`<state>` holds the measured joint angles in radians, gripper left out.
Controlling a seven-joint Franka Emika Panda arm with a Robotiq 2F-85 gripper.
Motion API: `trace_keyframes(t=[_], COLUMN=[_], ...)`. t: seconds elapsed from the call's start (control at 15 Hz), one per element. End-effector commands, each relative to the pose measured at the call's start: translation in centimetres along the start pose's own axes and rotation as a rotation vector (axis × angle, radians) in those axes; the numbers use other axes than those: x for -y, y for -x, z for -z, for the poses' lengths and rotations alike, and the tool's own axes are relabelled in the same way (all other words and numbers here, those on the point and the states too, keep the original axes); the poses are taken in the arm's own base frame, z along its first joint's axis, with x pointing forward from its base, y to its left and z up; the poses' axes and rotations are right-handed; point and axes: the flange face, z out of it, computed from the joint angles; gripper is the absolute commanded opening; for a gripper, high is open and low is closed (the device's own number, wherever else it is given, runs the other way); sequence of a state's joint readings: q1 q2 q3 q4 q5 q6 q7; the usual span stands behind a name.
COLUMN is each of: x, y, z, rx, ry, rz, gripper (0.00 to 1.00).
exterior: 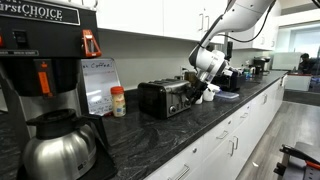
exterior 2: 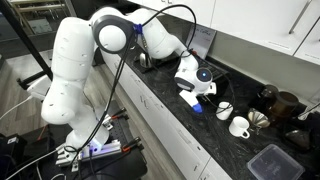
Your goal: Push down the toaster lever to the right.
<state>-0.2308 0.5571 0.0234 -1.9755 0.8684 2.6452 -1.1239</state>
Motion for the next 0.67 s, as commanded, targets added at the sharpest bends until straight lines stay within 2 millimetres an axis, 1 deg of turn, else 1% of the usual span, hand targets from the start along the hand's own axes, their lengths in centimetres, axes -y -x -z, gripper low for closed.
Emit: trace_keyframes(t=[0.0,0.07,0.13,0.33,0.6], x=[-0.01,-0.01,0.01,0.09,0.1], y=[0.25,0.25,0.22,0.15,0.22], z=[-0.24,-0.24,-0.22,-0.24,-0.26], rx=[0.004,0.004,0.004,0.004,0.011], ry=[0.017,0.018,0.018,0.017,0.021], rz=[0.002,0.001,0.002,0.006,0.012], gripper=[1.0,0.75,0.74,0.51,0.24])
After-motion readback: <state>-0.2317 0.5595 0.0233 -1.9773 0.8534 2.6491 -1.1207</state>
